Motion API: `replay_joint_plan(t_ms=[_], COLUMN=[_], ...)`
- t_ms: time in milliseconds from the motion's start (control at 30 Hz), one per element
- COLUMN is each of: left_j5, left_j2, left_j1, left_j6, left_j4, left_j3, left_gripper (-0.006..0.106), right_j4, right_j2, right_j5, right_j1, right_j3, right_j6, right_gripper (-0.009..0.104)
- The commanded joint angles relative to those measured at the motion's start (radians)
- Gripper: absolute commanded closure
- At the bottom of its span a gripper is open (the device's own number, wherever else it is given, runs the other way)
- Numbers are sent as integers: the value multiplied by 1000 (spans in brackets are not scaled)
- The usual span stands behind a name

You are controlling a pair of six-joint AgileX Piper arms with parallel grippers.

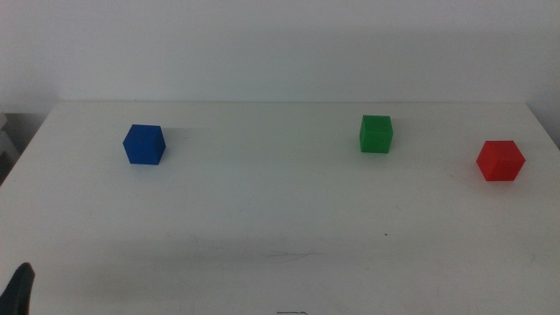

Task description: Stack red cubes first, then green, then blue cubes in a specific spot.

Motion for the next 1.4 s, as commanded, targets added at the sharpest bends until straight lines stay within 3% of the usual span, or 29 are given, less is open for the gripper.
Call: replay_joint_plan(t_ms=[0, 300, 633, 1033, 1367], left_j5=[-74, -74, -74, -74, -74], left_j2=[-21, -21, -21, -21, -21], left_j1=[0, 0, 0, 0, 0], left_j6=[-9, -9, -9, -9, -9], left_j4=[0, 0, 0, 0, 0], left_j3=[-3, -3, -3, -3, -3], left_gripper=[7, 7, 7, 7, 7], right_j4=[-2, -5, -135, -107, -117], right_j2=[103, 377, 722, 1085, 1233], right_j5=[1, -48, 117, 187, 67], right_j1=[-1, -1, -11, -124, -123], right_j3=[-125, -233, -570, -920, -959], right_j6=[-3, -13, -9, -114, -158], right_gripper=[1, 1, 1, 1, 1])
